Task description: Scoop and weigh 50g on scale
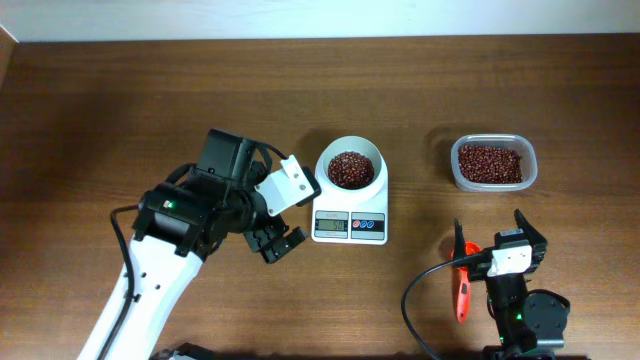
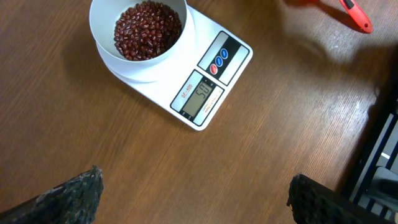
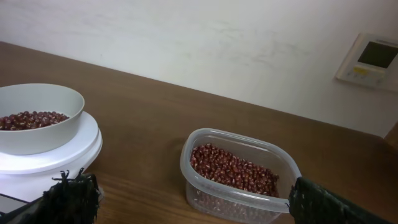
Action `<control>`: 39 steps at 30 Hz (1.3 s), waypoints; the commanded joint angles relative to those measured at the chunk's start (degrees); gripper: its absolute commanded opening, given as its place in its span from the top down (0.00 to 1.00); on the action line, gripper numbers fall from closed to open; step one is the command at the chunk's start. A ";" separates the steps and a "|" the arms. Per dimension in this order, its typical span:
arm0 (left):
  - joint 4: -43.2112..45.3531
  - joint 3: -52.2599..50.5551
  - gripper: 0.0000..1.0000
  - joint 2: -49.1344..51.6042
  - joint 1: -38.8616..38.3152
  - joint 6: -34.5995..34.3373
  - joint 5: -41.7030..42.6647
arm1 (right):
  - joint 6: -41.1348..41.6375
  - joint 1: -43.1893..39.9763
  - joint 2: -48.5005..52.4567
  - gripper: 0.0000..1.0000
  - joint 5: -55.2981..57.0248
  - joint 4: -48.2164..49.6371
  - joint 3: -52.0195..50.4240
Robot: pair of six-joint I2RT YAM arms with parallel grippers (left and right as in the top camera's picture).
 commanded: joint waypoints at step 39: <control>0.11 0.39 0.01 -0.87 0.11 -0.17 0.61 | 7.50 0.81 -0.66 0.01 4.57 -1.09 -0.28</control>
